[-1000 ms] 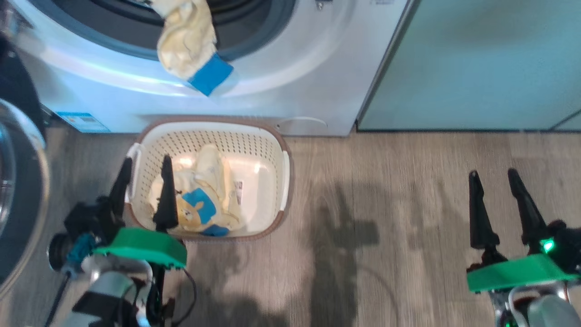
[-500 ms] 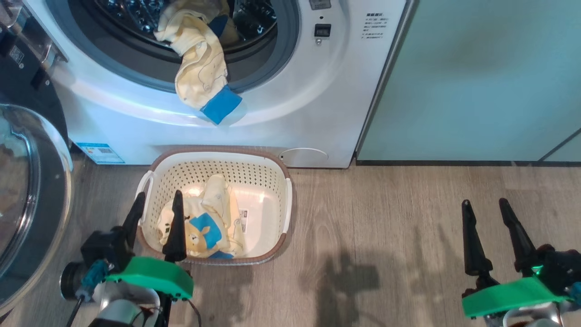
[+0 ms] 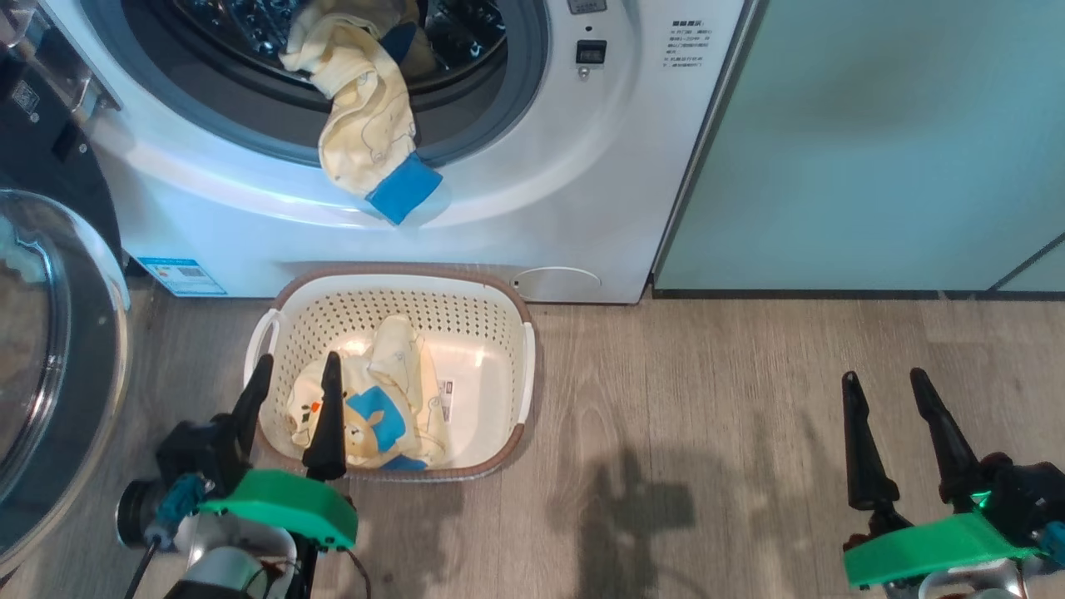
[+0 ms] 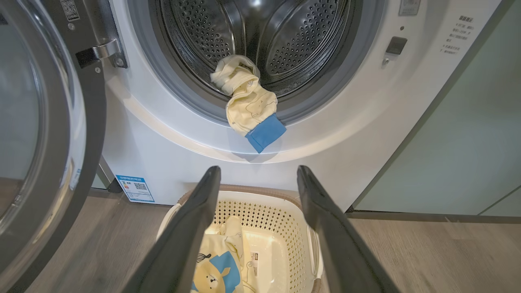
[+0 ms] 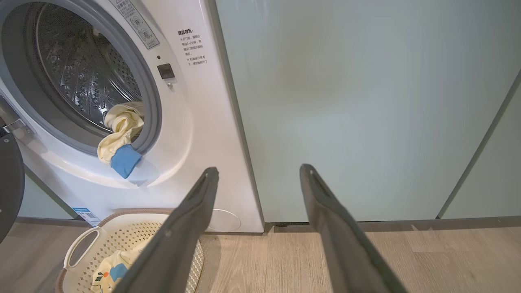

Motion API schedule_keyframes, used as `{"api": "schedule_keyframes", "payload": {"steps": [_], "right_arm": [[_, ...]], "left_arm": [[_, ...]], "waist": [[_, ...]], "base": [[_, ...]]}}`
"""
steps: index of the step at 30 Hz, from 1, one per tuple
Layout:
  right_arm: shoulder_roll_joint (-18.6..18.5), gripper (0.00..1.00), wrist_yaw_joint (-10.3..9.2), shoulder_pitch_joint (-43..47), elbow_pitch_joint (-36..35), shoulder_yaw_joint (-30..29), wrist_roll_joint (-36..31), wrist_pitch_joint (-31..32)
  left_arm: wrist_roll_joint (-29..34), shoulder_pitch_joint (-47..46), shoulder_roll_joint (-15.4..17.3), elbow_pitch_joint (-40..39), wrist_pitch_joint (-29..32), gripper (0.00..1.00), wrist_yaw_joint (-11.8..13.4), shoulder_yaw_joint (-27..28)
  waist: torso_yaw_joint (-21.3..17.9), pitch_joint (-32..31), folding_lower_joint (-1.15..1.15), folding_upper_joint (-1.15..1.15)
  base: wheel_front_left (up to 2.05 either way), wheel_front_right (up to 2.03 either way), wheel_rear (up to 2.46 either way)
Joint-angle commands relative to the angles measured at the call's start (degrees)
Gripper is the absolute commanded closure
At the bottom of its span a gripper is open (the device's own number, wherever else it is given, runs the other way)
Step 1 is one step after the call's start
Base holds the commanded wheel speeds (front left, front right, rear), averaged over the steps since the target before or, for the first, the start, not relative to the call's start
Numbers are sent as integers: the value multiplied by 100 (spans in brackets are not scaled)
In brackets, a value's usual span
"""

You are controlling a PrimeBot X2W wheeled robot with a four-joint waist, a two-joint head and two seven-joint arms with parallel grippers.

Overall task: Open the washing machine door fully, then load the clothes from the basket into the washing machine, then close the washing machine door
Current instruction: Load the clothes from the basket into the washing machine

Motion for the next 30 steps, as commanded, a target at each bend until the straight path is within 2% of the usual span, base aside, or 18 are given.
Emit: {"api": "schedule_keyframes", "payload": {"steps": [1, 6, 12, 20, 30], "right_arm": [[-74, 0, -16, -87, -197, 131, -49, -38], [-74, 0, -16, -144, -212, 148, -34, -38], [-74, 0, -16, -289, -274, 184, 5, -38], [-74, 0, -16, -554, -331, 228, 65, -38], [-74, 0, -16, -907, -390, 330, 224, -38]], "left_arm": [[13, -269, 57, -122, -56, 0, -23, 192], [-56, -417, 50, 2, -30, 0, -87, 197], [-219, -999, 57, 450, 32, 0, -365, 190], [-409, -2034, 82, 1433, 64, 0, -833, 207], [-657, -3474, 209, 2979, 75, 0, -1551, 282]], "waist": [[-12, 36, 0, 0], [-37, 137, 0, 0], [-70, 480, 0, 0], [-186, 996, 0, 0], [-515, 1619, 0, 0]], "base": [[0, 0, 0], [0, 0, 0], [0, 0, 0], [0, 0, 0], [0, 0, 0]]}}
